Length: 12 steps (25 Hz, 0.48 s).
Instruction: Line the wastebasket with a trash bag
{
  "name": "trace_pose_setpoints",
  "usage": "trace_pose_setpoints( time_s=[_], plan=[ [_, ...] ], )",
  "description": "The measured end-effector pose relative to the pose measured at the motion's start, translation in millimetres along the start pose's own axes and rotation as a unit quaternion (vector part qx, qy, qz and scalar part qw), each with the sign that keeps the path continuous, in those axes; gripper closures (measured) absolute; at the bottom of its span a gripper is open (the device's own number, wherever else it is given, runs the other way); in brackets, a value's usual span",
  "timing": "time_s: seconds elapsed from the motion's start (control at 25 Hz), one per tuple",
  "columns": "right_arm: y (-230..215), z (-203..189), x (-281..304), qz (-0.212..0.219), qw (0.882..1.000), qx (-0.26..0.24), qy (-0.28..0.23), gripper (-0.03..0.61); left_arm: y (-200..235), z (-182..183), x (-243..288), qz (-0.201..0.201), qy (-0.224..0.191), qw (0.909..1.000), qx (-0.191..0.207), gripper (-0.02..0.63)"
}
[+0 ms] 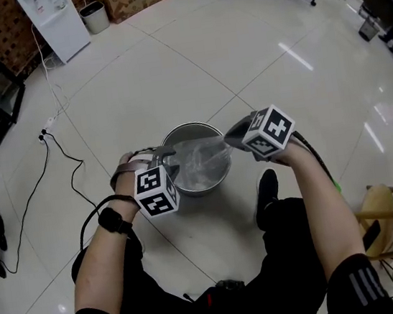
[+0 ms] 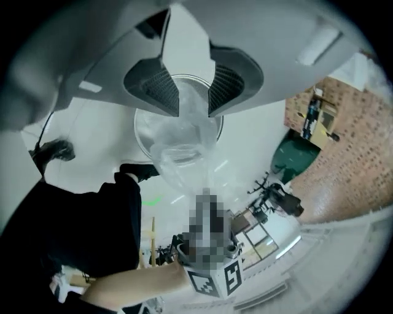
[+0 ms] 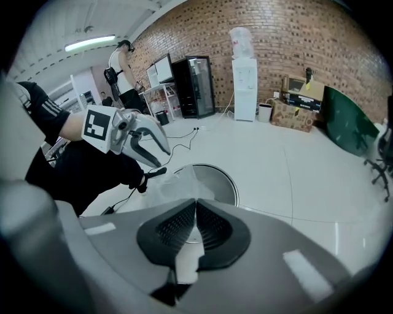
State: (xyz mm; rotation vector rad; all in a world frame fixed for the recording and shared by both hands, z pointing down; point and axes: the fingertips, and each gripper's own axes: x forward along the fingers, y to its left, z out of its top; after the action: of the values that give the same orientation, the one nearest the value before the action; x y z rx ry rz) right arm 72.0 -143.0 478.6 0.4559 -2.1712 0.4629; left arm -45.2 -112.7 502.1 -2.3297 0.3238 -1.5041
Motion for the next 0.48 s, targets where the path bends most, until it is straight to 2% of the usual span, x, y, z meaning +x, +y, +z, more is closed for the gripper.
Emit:
trace_pose_setpoints(
  time_s=[0.08,0.2,0.36,0.48],
  plan=[
    [4,0,-3,0.005,1.0,-0.003,0.001,0.571,5,9,4,0.026,-0.019,0.9988,0.036,0.463],
    [10,3,-7,0.008,1.0,-0.009,-0.001,0.571,4,24,9,0.042,-0.043,0.9946,0.085,0.429],
    [10,5,-8,0.004,1.0,-0.008,-0.004,0.569,-13,37,18,0.02,-0.055,0.9891,0.135,0.419],
    [9,4,-9,0.005,1.0,-0.006,-0.005,0.571,-21,36,29,0.012,-0.04,0.9855,0.164,0.407]
  ],
)
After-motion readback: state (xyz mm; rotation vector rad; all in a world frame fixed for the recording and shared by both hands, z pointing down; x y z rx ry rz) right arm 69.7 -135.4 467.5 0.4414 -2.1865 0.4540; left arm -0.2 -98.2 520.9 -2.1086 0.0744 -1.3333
